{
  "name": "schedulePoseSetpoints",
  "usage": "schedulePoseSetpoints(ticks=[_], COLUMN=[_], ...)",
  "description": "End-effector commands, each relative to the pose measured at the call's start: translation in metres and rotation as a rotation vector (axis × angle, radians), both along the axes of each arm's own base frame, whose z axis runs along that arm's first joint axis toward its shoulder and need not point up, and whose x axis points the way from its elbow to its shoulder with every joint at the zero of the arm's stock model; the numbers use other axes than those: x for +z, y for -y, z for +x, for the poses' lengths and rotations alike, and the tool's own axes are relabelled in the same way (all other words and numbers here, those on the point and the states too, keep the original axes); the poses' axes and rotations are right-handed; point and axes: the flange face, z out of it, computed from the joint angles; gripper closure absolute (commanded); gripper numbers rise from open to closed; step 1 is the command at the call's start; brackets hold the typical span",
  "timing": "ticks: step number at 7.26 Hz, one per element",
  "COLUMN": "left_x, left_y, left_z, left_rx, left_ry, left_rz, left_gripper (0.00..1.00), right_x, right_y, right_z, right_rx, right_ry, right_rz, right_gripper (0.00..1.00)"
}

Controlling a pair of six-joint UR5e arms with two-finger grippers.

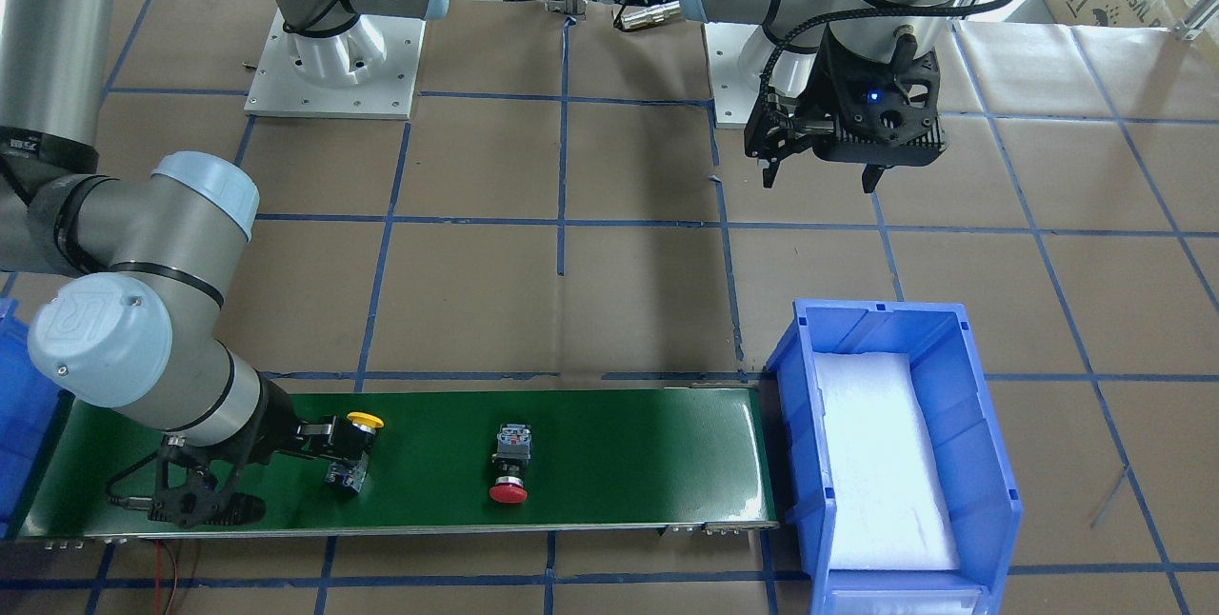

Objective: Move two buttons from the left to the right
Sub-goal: 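Lower the right gripper onto the yellow button on the conveyor and grasp it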

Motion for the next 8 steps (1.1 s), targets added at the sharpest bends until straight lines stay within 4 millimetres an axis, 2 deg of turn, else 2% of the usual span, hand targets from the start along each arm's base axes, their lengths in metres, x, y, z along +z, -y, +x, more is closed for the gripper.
schedulePoseSetpoints(ticks=[1, 2, 3, 8], left_x=[0.000, 0.000, 0.000, -0.001], left_y=[0.000, 0.000, 0.000, 0.000], left_z=[-0.001, 0.000, -0.001, -0.001], left_rx=[-0.002, 0.000, -0.001, -0.002], left_ry=[0.000, 0.000, 0.002, 0.000], left_rz=[0.000, 0.000, 0.001, 0.002], left_gripper=[0.00, 0.00, 0.00, 0.00], right_x=[0.004, 0.014, 0.016, -0.013], right_y=[0.001, 0.005, 0.006, 0.007], right_z=[0.000, -0.001, -0.001, 0.001], right_rx=[0.001, 0.003, 0.001, -0.005], right_ry=[-0.002, -0.001, 0.001, 0.001], right_rz=[-0.007, -0.018, -0.001, 0.048], right_gripper=[0.00, 0.00, 0.00, 0.00])
